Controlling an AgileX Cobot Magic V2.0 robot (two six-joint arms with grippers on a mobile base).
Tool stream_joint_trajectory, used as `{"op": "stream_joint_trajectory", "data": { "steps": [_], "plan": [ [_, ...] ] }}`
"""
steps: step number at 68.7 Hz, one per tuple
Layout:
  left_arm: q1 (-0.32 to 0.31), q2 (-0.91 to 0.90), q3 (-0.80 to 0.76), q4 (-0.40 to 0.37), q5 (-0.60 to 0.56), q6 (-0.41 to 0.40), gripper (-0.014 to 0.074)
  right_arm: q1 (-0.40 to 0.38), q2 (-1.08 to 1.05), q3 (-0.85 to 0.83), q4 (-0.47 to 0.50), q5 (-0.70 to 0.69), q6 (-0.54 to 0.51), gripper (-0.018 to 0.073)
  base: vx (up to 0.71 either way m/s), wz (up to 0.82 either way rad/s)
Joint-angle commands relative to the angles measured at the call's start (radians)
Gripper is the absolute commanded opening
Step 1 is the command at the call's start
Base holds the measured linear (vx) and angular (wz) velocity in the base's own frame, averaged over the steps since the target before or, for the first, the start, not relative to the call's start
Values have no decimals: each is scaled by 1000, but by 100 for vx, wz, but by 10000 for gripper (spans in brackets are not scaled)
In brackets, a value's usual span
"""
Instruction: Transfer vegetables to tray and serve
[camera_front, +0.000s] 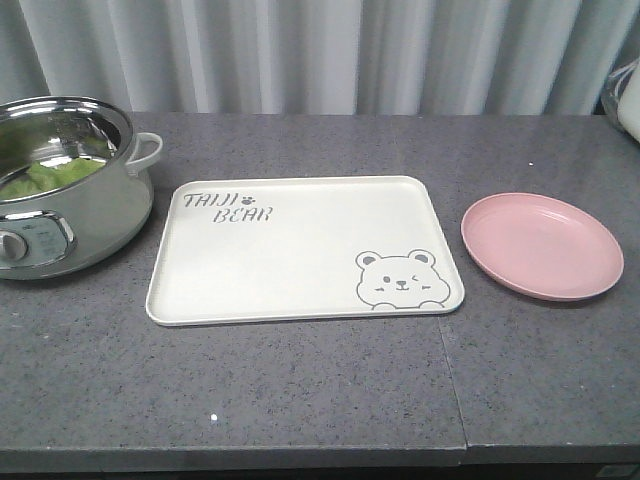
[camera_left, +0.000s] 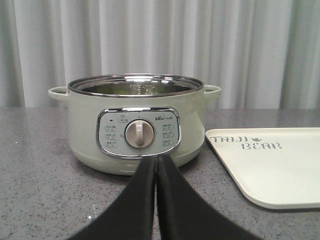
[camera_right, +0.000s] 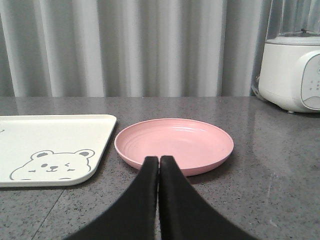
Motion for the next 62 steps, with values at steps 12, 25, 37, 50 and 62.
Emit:
{"op": "stream_joint_trajectory", "data": {
  "steps": [12,25,37,50,62],
  "plan": [
    [-7,-16,11,-3,-77,-1,-6,-2,-1,6,-3,-76,0,-4,0,0],
    [-7,-16,11,-3,-77,-1,-6,-2,-1,6,-3,-76,0,-4,0,0],
    [-7,-16,11,-3,-77,-1,-6,-2,-1,6,-3,-76,0,-4,0,0],
    [-7,-16,11,-3,-77,-1,-6,-2,-1,6,-3,-76,0,-4,0,0],
    [-7,-16,11,-3,-77,-1,-6,-2,-1,6,-3,-75,0,-4,0,0]
  ]
}}
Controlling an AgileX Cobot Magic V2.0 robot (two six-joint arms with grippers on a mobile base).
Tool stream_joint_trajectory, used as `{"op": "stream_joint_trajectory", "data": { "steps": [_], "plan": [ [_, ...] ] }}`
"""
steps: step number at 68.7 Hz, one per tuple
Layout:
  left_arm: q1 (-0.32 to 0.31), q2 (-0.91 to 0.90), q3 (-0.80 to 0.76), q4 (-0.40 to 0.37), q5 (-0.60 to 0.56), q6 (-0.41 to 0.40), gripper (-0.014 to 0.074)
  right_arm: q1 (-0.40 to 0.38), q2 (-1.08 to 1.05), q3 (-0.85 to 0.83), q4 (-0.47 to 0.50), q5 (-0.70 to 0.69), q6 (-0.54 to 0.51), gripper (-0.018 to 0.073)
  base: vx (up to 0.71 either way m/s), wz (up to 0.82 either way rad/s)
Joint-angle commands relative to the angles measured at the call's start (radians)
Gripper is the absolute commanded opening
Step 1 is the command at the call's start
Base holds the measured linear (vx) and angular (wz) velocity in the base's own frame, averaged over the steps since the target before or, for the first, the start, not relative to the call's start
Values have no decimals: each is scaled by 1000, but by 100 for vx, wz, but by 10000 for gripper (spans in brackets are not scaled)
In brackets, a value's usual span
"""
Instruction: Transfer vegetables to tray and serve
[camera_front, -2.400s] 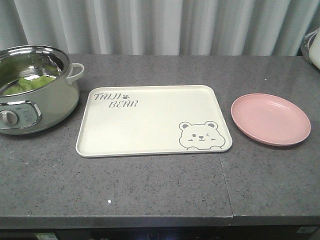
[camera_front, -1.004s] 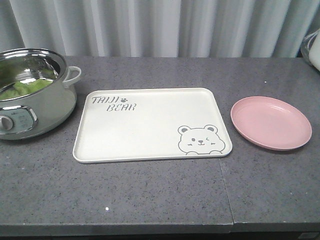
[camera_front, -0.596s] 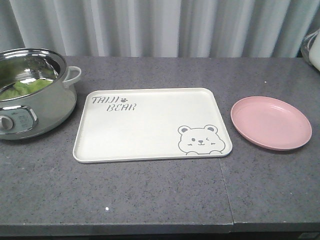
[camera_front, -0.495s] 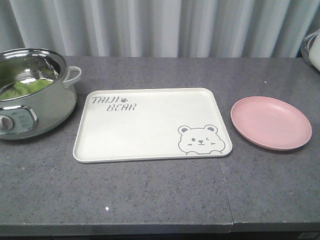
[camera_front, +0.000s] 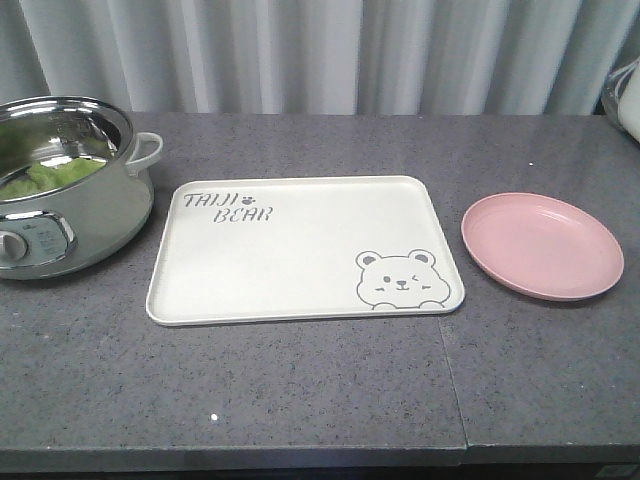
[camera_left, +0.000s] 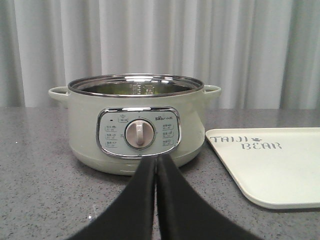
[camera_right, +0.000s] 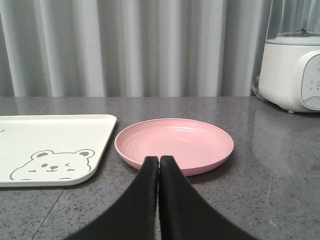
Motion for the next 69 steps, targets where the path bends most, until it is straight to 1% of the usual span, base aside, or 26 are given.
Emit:
{"op": "stream_joint_trajectory", "data": {
  "steps": [1,30,35,38,41,47,62,69],
  "plan": [
    [-7,-16,11,-3,-77,-1,-6,-2,-1,6,-3,-74,0,-4,0,0],
    [-7,-16,11,-3,-88,-1,-6,-2,-1,6,-3,-88,0,-4,0,0],
    [-7,-16,11,-16,-98,-8,-6,-2,-1,6,23,-131,24,-4,0,0],
    [-7,-16,9,-38,-104,-8,-6,-2,-1,6,59,-154,50,-4,0,0],
    [-7,-16,3,-45,-105,-8,-6,-2,-1,6,91,-182,72,-4,0,0],
    [-7,-16,3,-70,-153,-7,-6,-2,-1,6,136,-222,87,-4,0,0],
    [-7,-16,3,-72,-225,-7,-6,-2,-1,6,140,-215,87,-4,0,0],
    [-7,-16,3,-72,-224,-7,-6,-2,-1,6,140,-213,87,-4,0,0]
  ]
}}
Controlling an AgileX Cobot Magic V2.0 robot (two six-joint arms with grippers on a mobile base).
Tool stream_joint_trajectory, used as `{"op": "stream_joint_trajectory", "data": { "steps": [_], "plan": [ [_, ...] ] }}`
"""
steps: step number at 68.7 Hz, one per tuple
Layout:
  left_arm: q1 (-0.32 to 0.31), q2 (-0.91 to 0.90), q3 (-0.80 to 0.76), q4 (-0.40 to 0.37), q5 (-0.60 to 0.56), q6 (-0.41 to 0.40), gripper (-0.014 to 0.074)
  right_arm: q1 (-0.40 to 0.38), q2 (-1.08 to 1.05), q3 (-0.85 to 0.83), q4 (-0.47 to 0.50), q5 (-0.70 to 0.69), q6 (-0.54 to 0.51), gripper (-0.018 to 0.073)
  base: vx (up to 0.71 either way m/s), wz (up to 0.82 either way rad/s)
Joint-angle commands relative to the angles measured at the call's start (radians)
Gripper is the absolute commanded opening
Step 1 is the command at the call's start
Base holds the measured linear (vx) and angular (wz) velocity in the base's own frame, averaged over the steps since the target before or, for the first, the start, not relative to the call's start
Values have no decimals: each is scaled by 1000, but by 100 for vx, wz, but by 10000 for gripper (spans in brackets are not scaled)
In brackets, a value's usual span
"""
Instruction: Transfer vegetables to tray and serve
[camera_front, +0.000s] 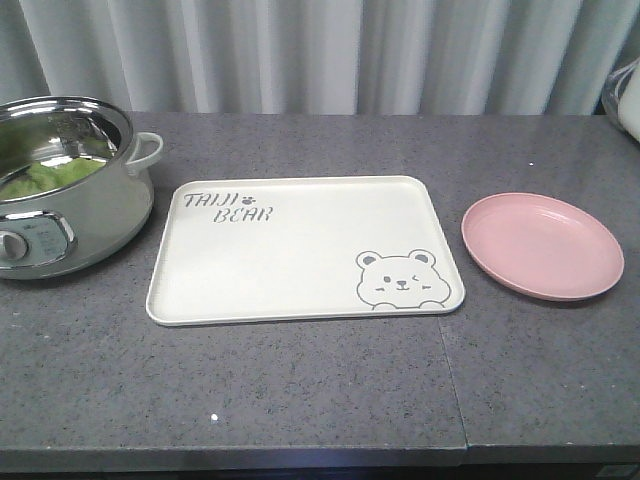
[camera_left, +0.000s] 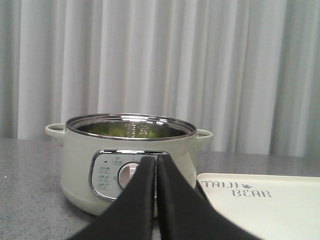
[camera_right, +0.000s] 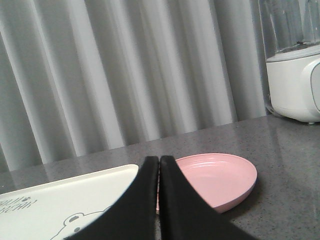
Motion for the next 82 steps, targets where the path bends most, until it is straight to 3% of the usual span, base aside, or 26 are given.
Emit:
{"op": "stream_joint_trajectory", "data": {
  "steps": [1,6,12,20,37,42,53,60,71,82],
  "plan": [
    [-7,-16,3,-11,-81,-4,-6,-2,-1,6,-3,-66,-4,-4,0,0],
    [-7,-16,3,-17,-81,-5,-6,-2,-1,6,-3,-62,-4,-4,0,0],
    [-7,-16,3,-76,-81,-8,-6,-2,-1,6,-3,-62,-4,-4,0,0],
    [-7,-16,3,-160,-82,-69,-6,-2,-1,6,-3,-62,-4,-4,0,0],
    [-7,-16,3,-171,-76,-110,-6,-2,-1,4,-1,-69,2,-4,0,0],
    [-7,-16,0,-206,-80,-147,-6,-2,-1,-3,30,-72,36,-4,0,0],
    [-7,-16,-64,-210,-52,-206,-6,-2,-1,-146,21,38,49,-4,0,0],
    [-7,-14,-158,-209,11,-205,-6,-2,33,-291,18,155,31,-4,0,0],
    [-7,-3,-315,-200,204,-202,-2,-2,181,-474,24,246,-69,9,0,0],
    [-7,99,-461,-184,397,-113,60,-2,330,-625,24,293,-136,149,0,0]
  ]
}}
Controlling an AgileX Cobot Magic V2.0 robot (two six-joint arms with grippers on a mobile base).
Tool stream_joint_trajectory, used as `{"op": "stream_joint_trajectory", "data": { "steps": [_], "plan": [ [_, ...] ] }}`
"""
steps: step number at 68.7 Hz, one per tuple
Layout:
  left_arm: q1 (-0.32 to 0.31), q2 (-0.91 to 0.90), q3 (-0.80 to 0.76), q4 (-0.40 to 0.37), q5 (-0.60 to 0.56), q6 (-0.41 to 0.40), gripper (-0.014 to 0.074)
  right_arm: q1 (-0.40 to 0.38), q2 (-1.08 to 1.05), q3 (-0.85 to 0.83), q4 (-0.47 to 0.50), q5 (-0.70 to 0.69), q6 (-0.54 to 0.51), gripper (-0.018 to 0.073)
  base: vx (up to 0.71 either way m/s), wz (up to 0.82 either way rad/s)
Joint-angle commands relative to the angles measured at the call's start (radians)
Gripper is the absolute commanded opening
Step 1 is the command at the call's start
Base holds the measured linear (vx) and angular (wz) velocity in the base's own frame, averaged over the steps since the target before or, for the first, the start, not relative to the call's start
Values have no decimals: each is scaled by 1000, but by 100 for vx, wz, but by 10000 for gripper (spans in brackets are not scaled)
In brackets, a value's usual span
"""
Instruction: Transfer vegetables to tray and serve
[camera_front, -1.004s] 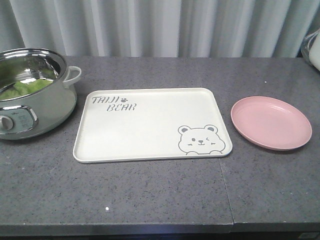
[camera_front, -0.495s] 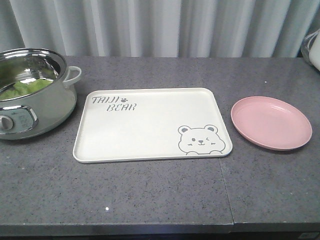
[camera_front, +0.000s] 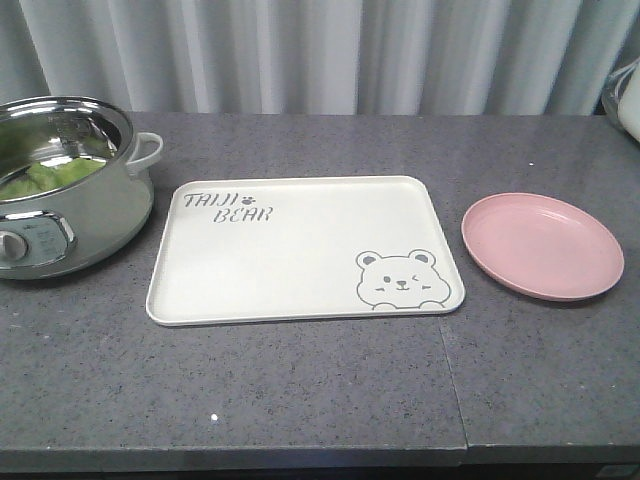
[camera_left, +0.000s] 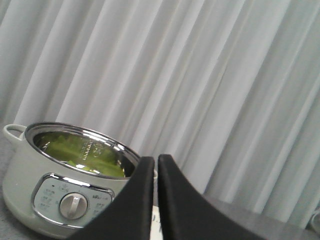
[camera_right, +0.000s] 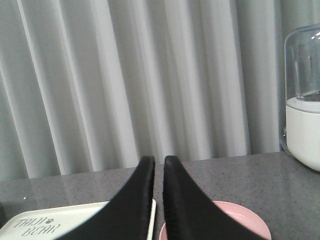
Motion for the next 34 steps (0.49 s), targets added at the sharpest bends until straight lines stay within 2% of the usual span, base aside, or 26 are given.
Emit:
{"op": "stream_joint_trajectory", "data": {
  "steps": [1,5,11,18,23,29,34],
  "plan": [
    [-7,78,-90,1,35,57,73,-2,81,-91,-3,-36,-49,158,0,0],
    [-7,124,-134,1,75,69,131,-2,118,-112,-3,-40,-54,258,0,0],
    [-7,179,-179,0,112,71,250,-2,146,-114,-3,-70,-53,453,0,0],
    [-7,221,-196,-3,98,69,394,-2,149,-114,-5,-73,-54,587,0,0],
    [-7,236,-195,0,42,58,454,-2,149,-114,-4,-73,-53,608,0,0],
    [-7,262,-210,0,-14,55,465,-2,152,-114,-5,-73,-54,596,0,0],
    [-7,336,-262,1,21,62,455,-2,175,-132,-4,-60,-54,582,0,0]
  ]
}}
